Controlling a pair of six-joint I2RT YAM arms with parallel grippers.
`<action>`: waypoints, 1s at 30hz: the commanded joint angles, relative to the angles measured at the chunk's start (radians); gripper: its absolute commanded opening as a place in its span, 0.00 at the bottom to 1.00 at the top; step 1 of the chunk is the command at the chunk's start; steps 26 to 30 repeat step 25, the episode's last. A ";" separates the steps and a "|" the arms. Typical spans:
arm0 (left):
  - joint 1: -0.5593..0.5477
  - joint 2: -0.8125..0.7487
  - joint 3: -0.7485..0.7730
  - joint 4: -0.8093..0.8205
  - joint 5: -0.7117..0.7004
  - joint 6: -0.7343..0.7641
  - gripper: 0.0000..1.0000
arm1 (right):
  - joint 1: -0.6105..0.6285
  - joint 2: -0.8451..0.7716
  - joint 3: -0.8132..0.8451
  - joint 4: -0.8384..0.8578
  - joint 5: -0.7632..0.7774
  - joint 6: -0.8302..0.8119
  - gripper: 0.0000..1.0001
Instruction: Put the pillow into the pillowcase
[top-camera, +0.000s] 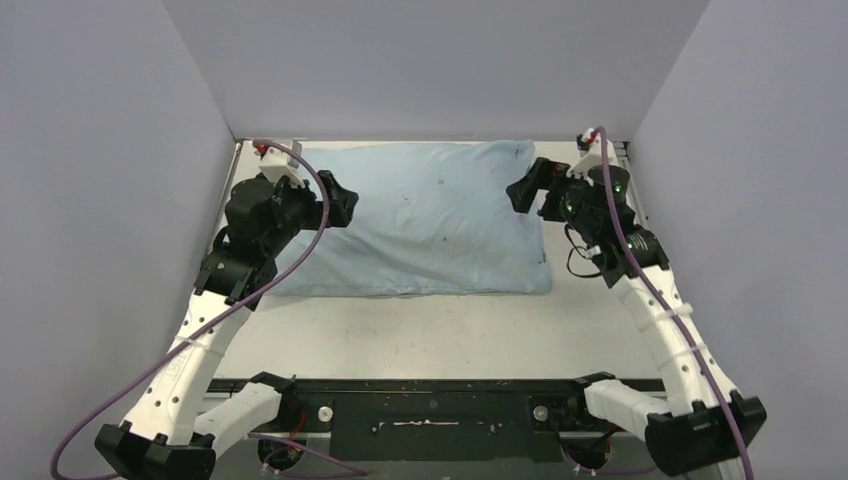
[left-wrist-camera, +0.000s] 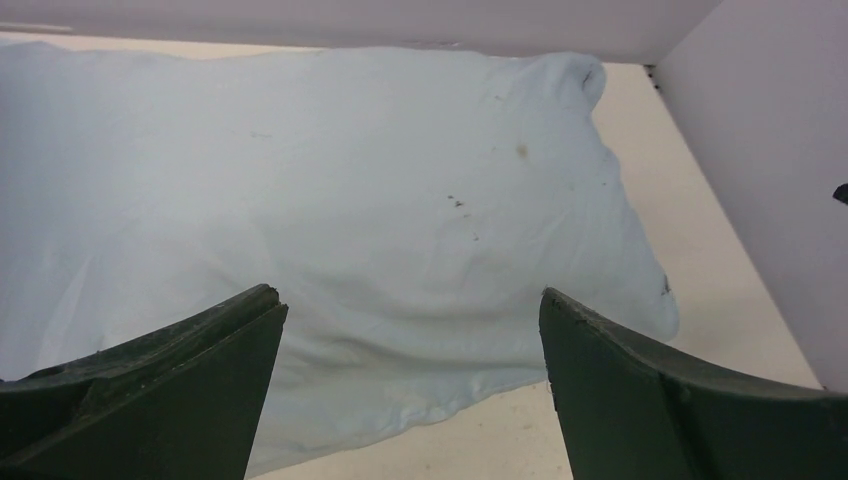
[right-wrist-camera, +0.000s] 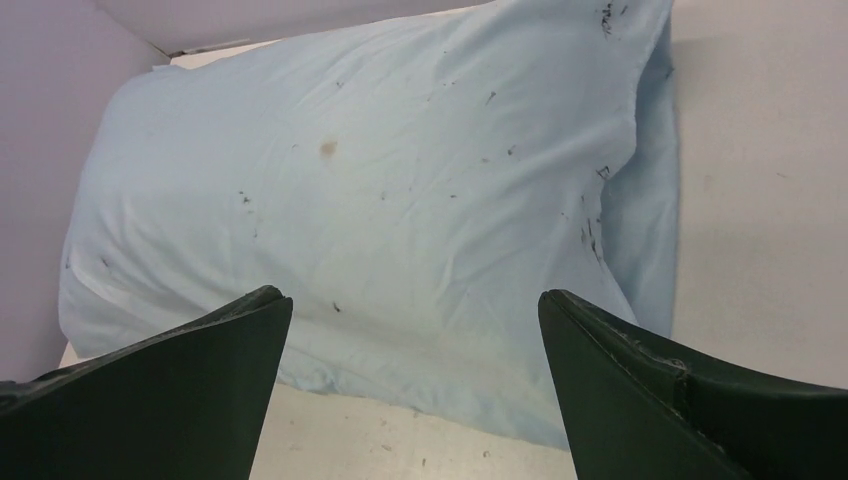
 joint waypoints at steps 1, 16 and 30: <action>-0.008 -0.087 0.028 0.061 0.060 -0.027 0.97 | 0.006 -0.199 -0.114 -0.030 0.081 0.053 1.00; -0.009 -0.359 -0.199 0.151 -0.004 -0.131 0.97 | 0.009 -0.422 -0.145 -0.132 0.012 0.008 1.00; -0.009 -0.373 -0.223 0.146 -0.015 -0.140 0.97 | 0.009 -0.445 -0.145 -0.132 0.031 0.036 1.00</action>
